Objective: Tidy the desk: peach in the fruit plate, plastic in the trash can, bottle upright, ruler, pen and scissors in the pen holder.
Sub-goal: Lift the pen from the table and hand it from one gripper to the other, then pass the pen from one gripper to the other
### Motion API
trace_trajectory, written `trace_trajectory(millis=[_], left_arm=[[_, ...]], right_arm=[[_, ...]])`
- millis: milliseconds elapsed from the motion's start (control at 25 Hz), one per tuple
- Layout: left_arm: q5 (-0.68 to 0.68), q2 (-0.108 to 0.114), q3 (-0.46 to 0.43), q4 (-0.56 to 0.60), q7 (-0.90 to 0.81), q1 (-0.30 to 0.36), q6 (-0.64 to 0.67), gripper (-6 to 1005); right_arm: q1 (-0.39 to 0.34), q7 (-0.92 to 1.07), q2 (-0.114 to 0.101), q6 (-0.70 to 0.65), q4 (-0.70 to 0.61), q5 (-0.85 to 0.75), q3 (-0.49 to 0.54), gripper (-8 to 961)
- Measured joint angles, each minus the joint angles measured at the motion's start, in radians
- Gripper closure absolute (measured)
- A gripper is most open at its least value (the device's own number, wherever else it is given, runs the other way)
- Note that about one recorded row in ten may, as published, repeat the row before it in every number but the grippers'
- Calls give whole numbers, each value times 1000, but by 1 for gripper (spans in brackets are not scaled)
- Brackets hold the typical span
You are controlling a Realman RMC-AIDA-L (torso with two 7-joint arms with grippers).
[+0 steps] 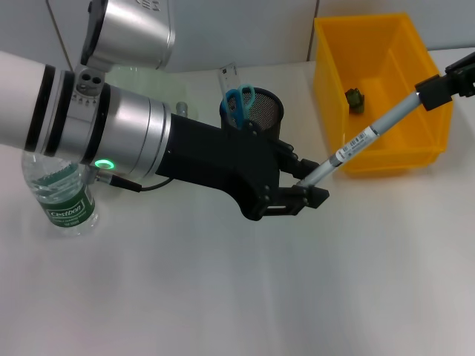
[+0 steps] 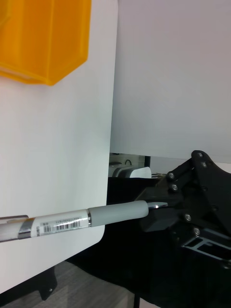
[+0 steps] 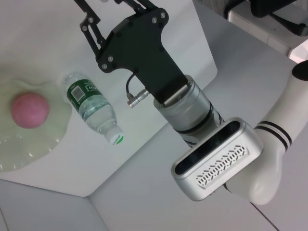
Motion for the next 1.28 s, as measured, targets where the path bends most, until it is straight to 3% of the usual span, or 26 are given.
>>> trace_trajectory(millis=[200, 600, 800, 1000, 1200, 1280], left_arm=[[5, 0, 1, 9, -5, 2, 0, 647], [5, 0, 1, 12, 1, 9, -2, 830], [5, 2, -7, 12, -4, 9, 1, 850], [6, 4, -9, 12, -7, 10, 2, 849], [45, 4, -10, 18, -23, 13, 4, 848], [45, 4, -10, 18, -23, 13, 4, 848]], right_arm=[[3, 0, 3, 1, 2, -3, -3, 856], [6, 20, 8, 2, 4, -5, -11, 856], [9, 50, 8, 5, 8, -6, -11, 855], [0, 54, 11, 10, 8, -1, 5, 748], [-6, 46, 11, 4, 1, 2, 56, 513], [-7, 43, 10, 5, 1, 2, 63, 496]])
